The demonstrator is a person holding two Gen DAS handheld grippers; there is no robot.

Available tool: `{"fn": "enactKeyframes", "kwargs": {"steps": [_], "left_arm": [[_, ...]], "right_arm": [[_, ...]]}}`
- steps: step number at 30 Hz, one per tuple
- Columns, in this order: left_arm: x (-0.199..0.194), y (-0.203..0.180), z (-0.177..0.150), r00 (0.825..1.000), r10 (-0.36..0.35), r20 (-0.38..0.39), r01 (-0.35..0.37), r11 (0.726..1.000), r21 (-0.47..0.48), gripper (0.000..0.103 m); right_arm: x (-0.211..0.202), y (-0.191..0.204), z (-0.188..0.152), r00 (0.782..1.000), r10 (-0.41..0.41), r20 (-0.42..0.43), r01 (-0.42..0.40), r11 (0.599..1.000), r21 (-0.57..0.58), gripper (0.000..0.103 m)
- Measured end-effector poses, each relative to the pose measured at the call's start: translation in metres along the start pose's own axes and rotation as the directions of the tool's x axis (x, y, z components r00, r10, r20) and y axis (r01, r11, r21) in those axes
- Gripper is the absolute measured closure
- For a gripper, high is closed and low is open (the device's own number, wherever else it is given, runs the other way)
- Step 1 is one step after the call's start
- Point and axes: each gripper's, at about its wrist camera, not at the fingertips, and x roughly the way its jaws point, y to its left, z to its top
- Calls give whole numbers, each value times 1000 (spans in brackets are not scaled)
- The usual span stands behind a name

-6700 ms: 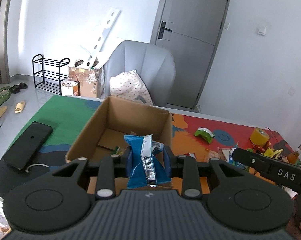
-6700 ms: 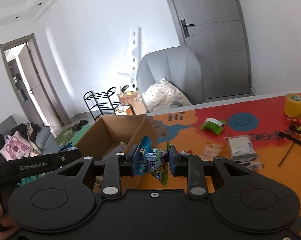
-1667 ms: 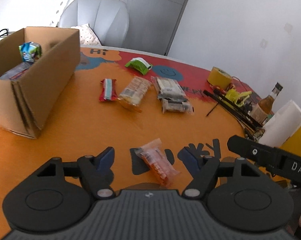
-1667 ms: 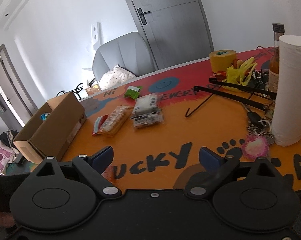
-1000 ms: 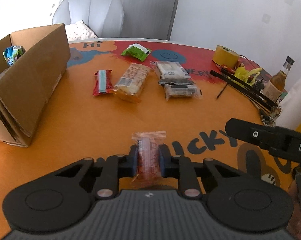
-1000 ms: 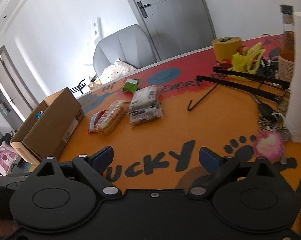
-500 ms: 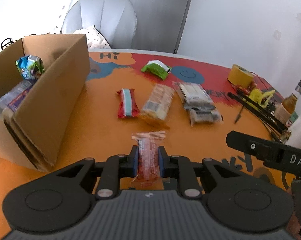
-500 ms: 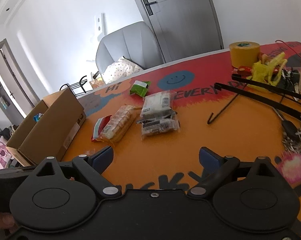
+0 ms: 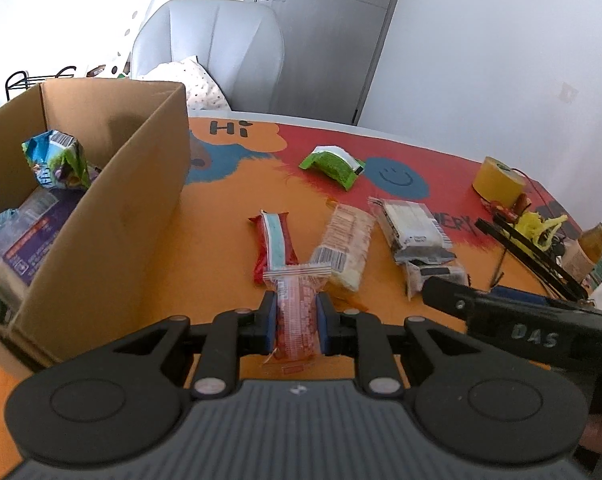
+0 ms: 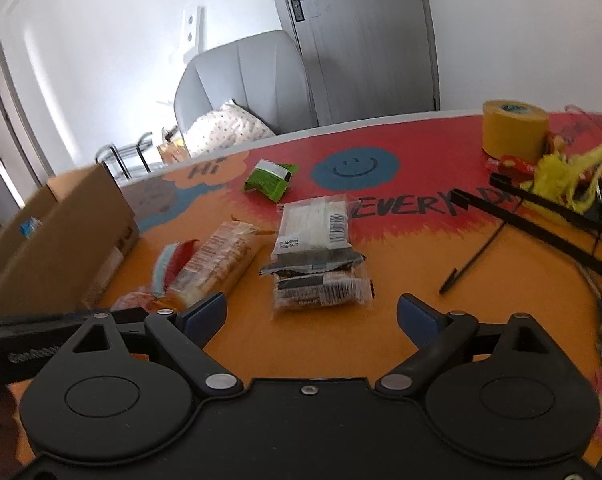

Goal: Organize snacks
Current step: 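Grasp the orange clear bag with the left gripper while the right grasps a biscuit packet, then lift both held packets and carry them over the cardboard box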

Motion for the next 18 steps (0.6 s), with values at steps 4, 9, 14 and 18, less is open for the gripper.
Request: {"fn": "enactKeyframes", "kwargs": {"steps": [4,9,14,18], "left_arm": [[8,2,2,1000,-3,-11,3,1000,1,84],[15,5,5,1000,-5,-19,5,1000,-8,84],[20,7,7,1000,-1,-28,0,1000,-12,84],[20,7,7,1000,2,-27,-2,1000,-15,84]], "right_arm": [[12,4,4,999,-32,-8,32,999,-17,22],[23,9,6,998,-62,-14,62,998,-34,22],[29,20,4,992,-125,17,126,987,-96,43],[22,17,4,996,-92,14,93,992,-82,50]]}}
